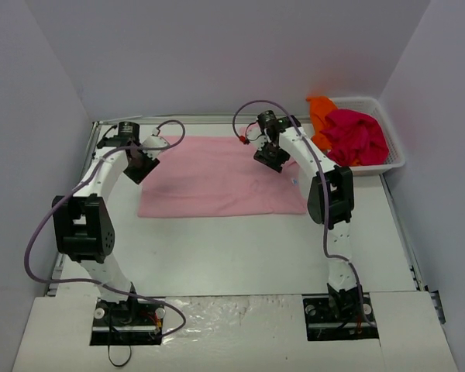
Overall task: Fold and stack the t-shirts
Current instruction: Fold the flattened tshirt in 1/3 of the way
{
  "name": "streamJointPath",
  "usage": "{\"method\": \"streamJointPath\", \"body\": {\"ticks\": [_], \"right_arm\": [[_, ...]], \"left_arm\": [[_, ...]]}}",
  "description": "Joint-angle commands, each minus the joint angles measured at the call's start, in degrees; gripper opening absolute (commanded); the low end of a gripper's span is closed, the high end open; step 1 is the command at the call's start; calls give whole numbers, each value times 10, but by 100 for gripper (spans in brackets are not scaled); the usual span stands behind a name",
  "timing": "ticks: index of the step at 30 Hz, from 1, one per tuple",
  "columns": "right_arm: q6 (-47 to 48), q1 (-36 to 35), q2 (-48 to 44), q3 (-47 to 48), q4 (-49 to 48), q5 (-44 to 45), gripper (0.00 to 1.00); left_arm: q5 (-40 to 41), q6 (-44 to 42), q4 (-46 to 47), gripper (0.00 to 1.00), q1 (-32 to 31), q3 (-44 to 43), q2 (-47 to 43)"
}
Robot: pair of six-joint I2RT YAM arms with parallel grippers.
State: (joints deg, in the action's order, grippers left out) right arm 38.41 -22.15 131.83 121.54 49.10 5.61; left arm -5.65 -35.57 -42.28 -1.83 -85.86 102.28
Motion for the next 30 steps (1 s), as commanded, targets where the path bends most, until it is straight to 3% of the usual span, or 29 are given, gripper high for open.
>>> {"method": "streamJointPath", "body": {"ticks": [1,3,5,7,9,10,12,14,21,30], "right_arm": [[-21,3,-83,-36,20,2,48],[-24,3,-124,-93,12,-8,43],[-29,3,-161,-149,6,-16,36],[-33,3,-184,-182,-1,-21,20],[-39,3,-214,-223,-3,-33,16],[-40,2,-224,-235,-3,-37,20],[-43,1,-252,-271,-1,-51,31],[-41,-3,-281,-299,0,-50,34],[-42,-15,-323,-393,1,-60,38],[-61,-15,-301,-400,-14,-58,39]], "left_arm": [[-1,6,-11,42,3,25,-76],[-9,11,-6,40,4,59,-101],[-27,19,-3,24,4,79,-114],[-37,22,0,5,3,105,-129],[-58,23,-4,2,2,119,-136],[-62,20,-5,3,2,133,-139],[-70,16,-5,13,2,148,-145],[-71,4,-10,14,-2,166,-149],[-72,-34,4,22,-7,230,-187],[-62,-72,39,30,-8,276,-193]]}}
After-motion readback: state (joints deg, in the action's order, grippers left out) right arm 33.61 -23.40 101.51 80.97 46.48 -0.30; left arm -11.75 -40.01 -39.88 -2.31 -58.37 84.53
